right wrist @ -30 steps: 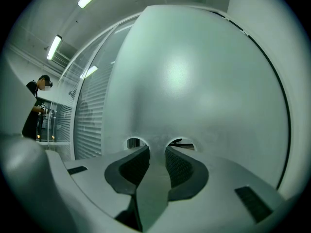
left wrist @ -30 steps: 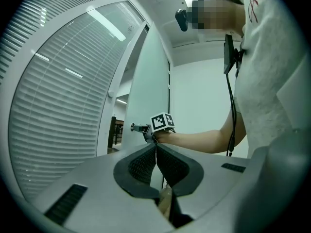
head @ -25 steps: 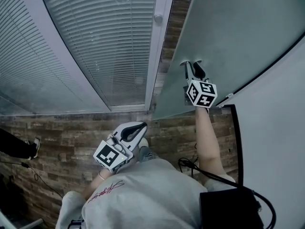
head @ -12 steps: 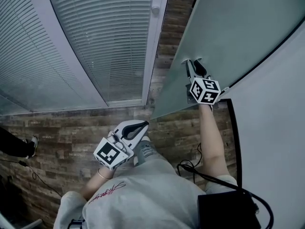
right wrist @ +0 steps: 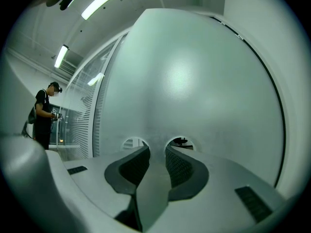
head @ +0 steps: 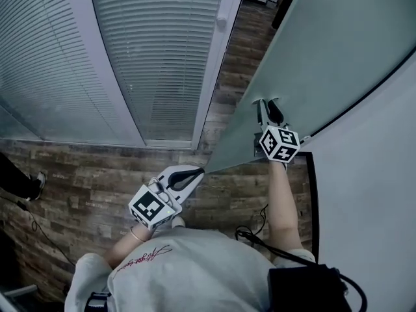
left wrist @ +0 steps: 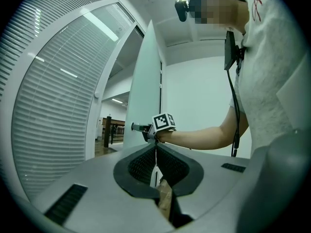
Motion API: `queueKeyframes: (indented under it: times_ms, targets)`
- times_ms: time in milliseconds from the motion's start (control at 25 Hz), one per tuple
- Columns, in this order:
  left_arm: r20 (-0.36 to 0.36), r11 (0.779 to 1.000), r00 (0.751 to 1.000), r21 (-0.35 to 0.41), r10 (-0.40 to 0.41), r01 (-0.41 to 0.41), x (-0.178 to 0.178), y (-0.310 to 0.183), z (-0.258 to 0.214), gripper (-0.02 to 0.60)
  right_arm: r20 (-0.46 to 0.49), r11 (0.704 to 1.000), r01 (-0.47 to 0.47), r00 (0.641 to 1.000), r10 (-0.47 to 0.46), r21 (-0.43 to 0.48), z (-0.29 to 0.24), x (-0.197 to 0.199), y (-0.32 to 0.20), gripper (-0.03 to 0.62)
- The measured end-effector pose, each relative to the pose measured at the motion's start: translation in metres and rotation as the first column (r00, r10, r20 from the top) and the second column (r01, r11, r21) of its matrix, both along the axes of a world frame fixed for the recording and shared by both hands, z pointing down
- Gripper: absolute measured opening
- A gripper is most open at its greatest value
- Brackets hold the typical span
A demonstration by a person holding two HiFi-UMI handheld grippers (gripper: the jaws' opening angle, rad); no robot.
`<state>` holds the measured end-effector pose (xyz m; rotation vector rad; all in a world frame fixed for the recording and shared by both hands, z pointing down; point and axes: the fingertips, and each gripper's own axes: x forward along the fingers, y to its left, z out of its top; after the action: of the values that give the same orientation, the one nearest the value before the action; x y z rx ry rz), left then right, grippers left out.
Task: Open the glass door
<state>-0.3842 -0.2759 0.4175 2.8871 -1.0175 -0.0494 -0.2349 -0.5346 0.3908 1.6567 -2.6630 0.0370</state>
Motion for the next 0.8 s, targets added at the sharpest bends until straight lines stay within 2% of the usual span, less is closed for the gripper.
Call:
queueKeyframes:
  times_ms: [240, 800]
  targets:
    - [-0.030, 0.998, 0.998, 0.004, -0.063, 0.063, 0.025, 0.009, -0.008, 0.018, 0.003, 0.999, 0.037, 0.999, -0.037, -0.001, 0.000, 0.003, 0.013, 0.112]
    - [-0.041, 0.984, 0.983, 0.014, -0.179, 0.179, 0.089, 0.041, -0.016, 0.018, 0.006, 0.991, 0.133, 0.991, -0.133, -0.011, 0.000, 0.019, 0.047, 0.112]
